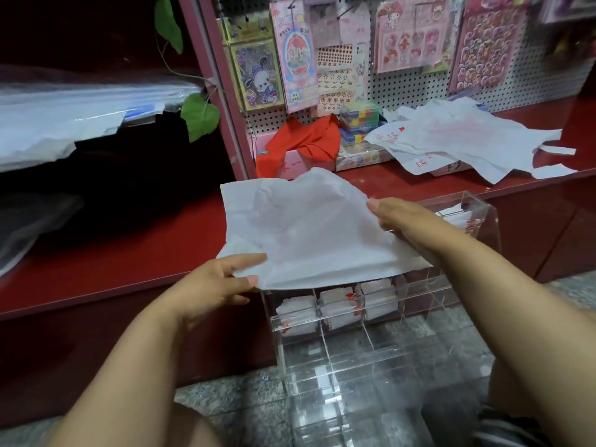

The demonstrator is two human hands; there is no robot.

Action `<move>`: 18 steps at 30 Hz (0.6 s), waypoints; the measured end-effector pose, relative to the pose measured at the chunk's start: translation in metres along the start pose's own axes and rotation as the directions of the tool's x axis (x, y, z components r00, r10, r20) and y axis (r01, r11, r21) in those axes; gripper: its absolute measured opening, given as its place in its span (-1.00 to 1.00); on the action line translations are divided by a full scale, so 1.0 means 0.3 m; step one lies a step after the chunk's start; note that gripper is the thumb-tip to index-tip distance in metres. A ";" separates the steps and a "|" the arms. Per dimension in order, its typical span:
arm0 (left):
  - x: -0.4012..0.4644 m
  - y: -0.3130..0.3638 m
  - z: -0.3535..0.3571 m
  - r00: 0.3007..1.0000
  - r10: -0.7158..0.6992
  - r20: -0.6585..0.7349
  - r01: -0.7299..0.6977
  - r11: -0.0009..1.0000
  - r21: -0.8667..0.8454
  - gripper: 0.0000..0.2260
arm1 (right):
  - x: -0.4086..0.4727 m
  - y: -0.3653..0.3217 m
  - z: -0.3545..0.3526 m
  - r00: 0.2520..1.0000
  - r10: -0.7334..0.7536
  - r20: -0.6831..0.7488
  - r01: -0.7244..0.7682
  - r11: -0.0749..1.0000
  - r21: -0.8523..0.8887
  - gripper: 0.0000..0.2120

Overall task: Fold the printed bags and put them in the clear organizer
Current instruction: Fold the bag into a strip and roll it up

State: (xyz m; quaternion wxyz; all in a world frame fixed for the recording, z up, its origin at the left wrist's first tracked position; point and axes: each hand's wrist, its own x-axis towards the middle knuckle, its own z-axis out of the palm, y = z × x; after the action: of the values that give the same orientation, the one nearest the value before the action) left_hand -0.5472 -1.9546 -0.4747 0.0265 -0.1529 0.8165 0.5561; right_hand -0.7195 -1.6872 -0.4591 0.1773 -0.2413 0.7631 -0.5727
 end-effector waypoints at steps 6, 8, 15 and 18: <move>-0.077 0.012 -0.137 1.000 -0.030 0.009 0.031 0.992 -0.120 -0.08 | 0.012 0.052 0.082 0.995 -0.099 -0.004 0.099 0.992 -0.079 -0.86; -0.057 0.025 -0.161 0.949 0.040 -0.314 -0.099 0.980 -0.174 -0.05 | 0.011 0.067 0.083 0.991 -0.116 0.065 0.125 0.979 -0.162 -0.86; 0.085 0.033 -0.084 0.733 0.327 -0.596 -0.388 0.921 0.028 -0.26 | 0.016 0.099 0.094 0.982 -0.096 0.162 0.154 0.905 -0.396 -0.77; 0.109 0.050 -0.037 0.668 0.365 -0.649 -0.438 0.897 0.054 -0.89 | 0.000 0.090 0.089 0.971 -0.068 0.230 0.156 0.907 -0.392 -0.79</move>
State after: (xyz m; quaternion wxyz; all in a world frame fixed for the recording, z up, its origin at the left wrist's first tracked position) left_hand -0.5812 -1.9669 -0.4642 -0.3864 -0.1518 0.7576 0.5036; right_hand -0.7094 -1.7021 -0.4926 0.1698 -0.3760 0.8272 -0.3815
